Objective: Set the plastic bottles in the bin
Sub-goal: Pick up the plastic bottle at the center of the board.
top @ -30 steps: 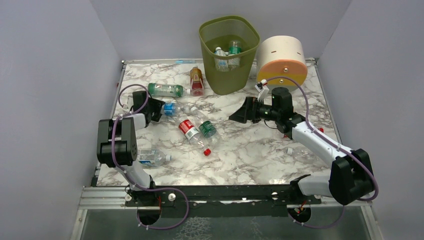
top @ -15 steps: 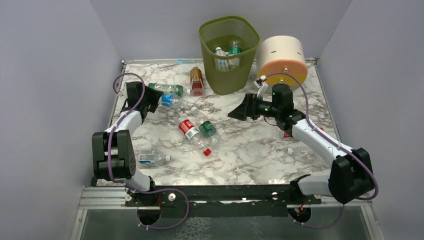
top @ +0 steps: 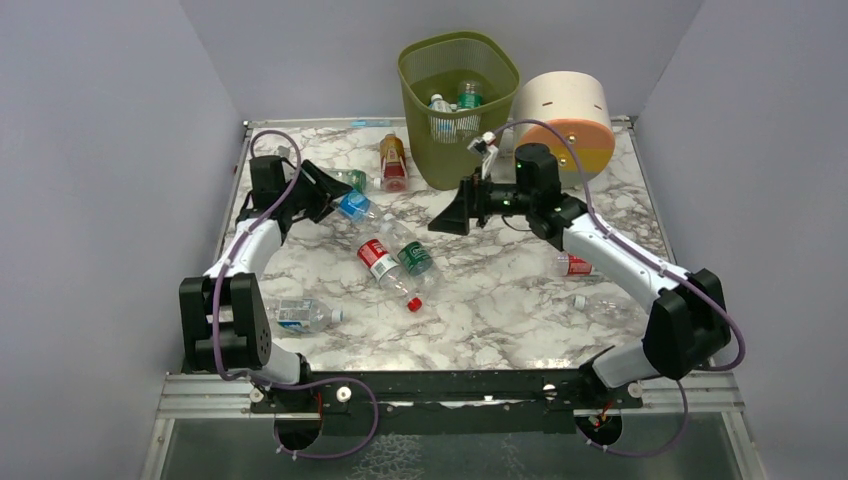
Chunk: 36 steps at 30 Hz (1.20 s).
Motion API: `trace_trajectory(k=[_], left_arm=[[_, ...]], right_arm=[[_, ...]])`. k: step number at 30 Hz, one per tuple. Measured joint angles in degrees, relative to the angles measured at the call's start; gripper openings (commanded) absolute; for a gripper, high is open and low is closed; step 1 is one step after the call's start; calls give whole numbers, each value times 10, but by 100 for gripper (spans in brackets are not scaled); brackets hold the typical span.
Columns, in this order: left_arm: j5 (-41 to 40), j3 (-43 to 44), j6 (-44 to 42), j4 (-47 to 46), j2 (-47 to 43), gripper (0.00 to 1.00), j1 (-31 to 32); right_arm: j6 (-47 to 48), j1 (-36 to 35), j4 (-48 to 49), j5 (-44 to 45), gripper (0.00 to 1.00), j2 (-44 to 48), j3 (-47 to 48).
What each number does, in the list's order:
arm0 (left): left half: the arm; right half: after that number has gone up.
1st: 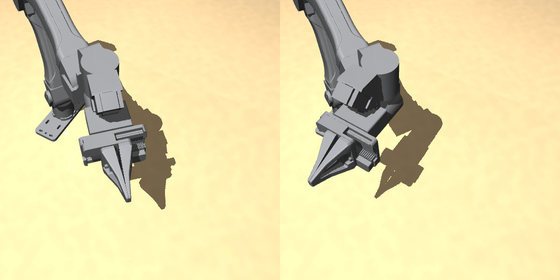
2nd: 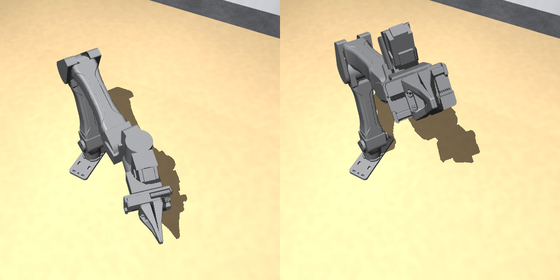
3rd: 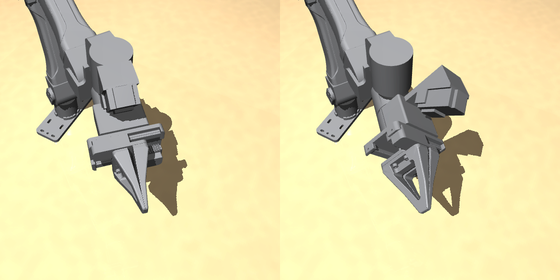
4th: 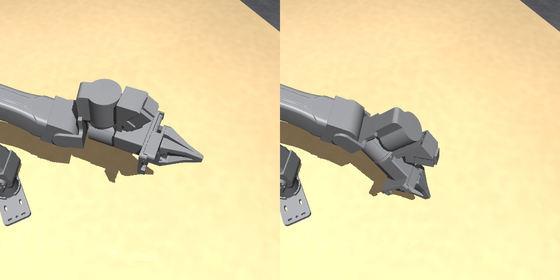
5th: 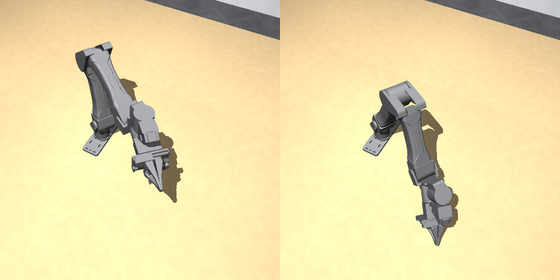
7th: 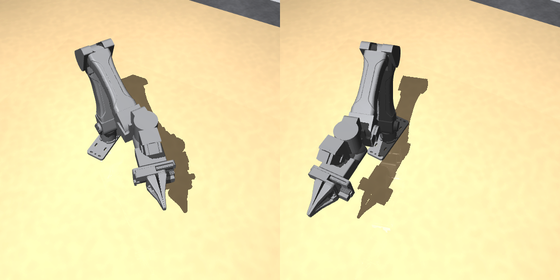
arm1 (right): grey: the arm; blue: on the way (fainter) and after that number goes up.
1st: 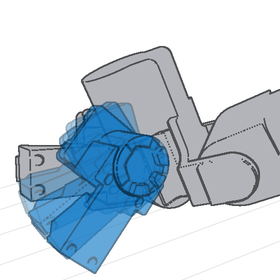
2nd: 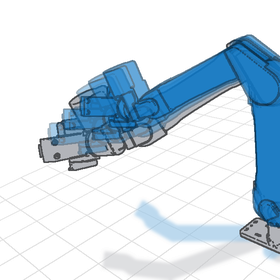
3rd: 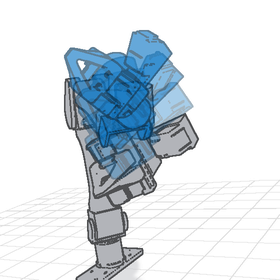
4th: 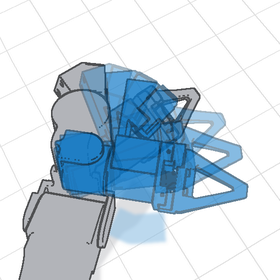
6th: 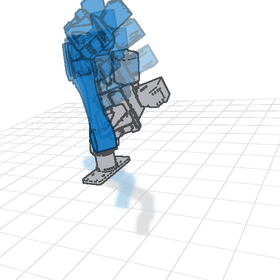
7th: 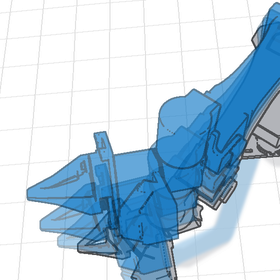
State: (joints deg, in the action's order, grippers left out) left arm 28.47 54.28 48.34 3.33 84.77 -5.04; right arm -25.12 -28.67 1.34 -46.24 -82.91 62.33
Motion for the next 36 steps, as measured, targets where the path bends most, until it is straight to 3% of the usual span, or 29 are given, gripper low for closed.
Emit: trace_trajectory(k=[12,21,27,36], left_arm=[[114,-33,-60,39,-29,60,129],[141,-43,-62,47,-73,60,133],[148,-43,-62,47,-75,60,134],[151,-47,-57,45,-80,60,139]], right_arm=[[87,-108,-104,74,97,-82,108],[117,-122,-157,165,96,-96,117],[116,-140,-160,176,90,-108,119],[100,-156,-151,174,89,-127,126]])
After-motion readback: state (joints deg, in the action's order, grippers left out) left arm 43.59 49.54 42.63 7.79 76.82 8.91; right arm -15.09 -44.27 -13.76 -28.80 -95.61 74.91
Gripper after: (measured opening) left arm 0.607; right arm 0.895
